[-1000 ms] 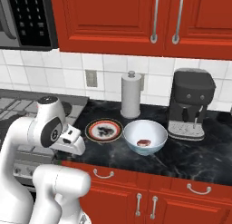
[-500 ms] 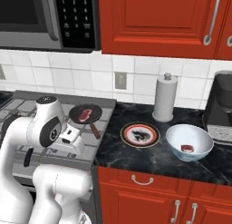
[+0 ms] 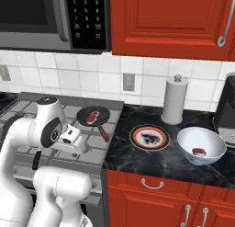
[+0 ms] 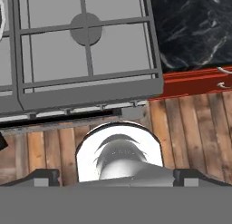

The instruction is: Place one of the steaks on the plate and the other in the bowl. Then place the bowl in the fridge.

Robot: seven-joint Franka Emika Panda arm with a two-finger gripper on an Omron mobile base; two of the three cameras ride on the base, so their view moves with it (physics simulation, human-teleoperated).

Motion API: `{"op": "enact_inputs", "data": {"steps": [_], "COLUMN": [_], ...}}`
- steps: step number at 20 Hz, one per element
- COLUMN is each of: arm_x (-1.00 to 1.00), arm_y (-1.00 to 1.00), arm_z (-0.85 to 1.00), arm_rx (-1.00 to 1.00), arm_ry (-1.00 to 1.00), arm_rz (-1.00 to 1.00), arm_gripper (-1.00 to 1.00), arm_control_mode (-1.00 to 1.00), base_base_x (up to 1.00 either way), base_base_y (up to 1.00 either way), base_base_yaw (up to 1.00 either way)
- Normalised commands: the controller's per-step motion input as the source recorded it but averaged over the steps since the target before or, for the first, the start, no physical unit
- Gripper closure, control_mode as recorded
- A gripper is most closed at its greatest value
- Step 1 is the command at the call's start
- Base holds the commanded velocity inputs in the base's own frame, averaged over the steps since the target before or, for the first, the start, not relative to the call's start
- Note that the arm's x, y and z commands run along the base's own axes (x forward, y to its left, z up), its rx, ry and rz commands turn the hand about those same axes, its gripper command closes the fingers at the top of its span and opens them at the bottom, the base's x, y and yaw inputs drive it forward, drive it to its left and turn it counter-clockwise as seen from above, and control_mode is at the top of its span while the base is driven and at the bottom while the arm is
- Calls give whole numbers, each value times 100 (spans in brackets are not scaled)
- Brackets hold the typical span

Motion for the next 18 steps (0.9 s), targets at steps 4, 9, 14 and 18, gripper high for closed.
{"op": "enact_inputs", "data": {"steps": [4, 9, 14, 18], "arm_x": [86, 100, 99, 100], "arm_y": [0, 7, 29, 25], "arm_z": [0, 4, 0, -4], "arm_rx": [0, 0, -1, 0], "arm_ry": [0, 1, 0, 4], "arm_rz": [1, -1, -5, 0], "arm_gripper": [-100, -100, -100, -100], "arm_control_mode": [-100, -100, -100, -100], "base_base_x": [0, 0, 0, 0], "base_base_y": [0, 0, 0, 0], "base_base_yaw": [0, 0, 0, 0]}}
